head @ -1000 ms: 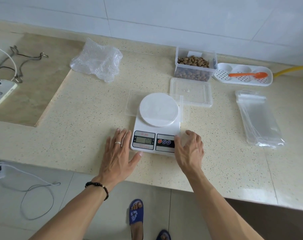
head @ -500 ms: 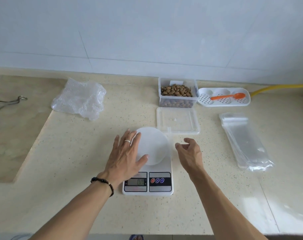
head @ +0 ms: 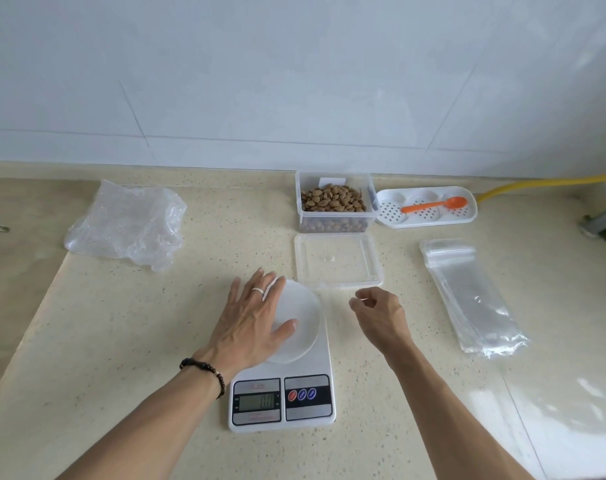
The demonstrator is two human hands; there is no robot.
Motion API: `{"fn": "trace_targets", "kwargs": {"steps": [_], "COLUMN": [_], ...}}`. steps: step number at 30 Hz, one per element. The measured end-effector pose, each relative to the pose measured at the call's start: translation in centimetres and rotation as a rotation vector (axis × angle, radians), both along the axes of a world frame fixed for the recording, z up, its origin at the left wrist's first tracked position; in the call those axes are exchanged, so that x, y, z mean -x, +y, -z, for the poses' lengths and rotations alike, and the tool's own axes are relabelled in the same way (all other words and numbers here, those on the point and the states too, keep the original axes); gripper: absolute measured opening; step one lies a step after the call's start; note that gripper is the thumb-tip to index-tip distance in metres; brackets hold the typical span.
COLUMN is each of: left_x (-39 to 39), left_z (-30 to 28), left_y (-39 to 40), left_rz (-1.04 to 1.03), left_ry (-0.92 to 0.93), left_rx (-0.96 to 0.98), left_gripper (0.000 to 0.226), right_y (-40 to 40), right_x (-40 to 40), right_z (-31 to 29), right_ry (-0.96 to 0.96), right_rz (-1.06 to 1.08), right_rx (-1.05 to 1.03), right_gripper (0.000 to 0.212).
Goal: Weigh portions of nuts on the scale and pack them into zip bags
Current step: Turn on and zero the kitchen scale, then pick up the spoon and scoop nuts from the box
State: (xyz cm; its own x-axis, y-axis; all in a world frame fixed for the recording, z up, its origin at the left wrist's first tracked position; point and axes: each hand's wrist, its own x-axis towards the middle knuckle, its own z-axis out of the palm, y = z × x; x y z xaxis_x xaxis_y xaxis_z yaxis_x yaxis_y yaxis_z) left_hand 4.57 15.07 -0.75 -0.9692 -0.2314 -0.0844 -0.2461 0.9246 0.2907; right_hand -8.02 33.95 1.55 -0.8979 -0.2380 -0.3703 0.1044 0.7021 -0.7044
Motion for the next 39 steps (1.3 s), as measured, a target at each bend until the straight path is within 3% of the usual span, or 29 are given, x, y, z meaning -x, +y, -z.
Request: {"fn": "trace_targets", "kwargs": {"steps": [11, 16, 20, 27, 33, 39], "left_x": [11.8, 20.1, 27.6, 36.2, 38.4, 39.3], "left_z": [-1.6, -1.8, -1.4, 1.1, 2.2, 1.3], "left_y": [5.1, 8.4, 10.8, 12.4, 11.9, 12.2], "left_rz": [0.076, 0.118, 0.168, 0.041, -0.047, -0.124], "left_ry": [0.126, 0.265, 0.316, 0.133, 0.086, -0.029], "left_rx": [0.016, 0.075, 0.010, 0.092, 0.117, -0.142], "left_gripper": [0.082, 0.060, 0.047, 0.040, 0.021, 0.015], "right_y": [4.9, 6.1, 6.7, 6.7, 7.5, 8.0], "right_x": [11.5, 20.2, 26.7, 33.2, 33.7, 33.4], "right_z": [-1.9, -1.6, -0.2, 2.2, 3.4, 3.6], "right_ry": [0.167, 0.240, 0.388, 0.409, 0.392, 0.317], "right_rz": [-0.002, -0.107, -0.283, -0.529, -0.505, -0.408], "right_rx": [-0.061, -0.125, -0.190, -0.514, -0.444, -0.238], "right_gripper": [0.028, 0.032, 0.036, 0.046, 0.044, 0.044]}}
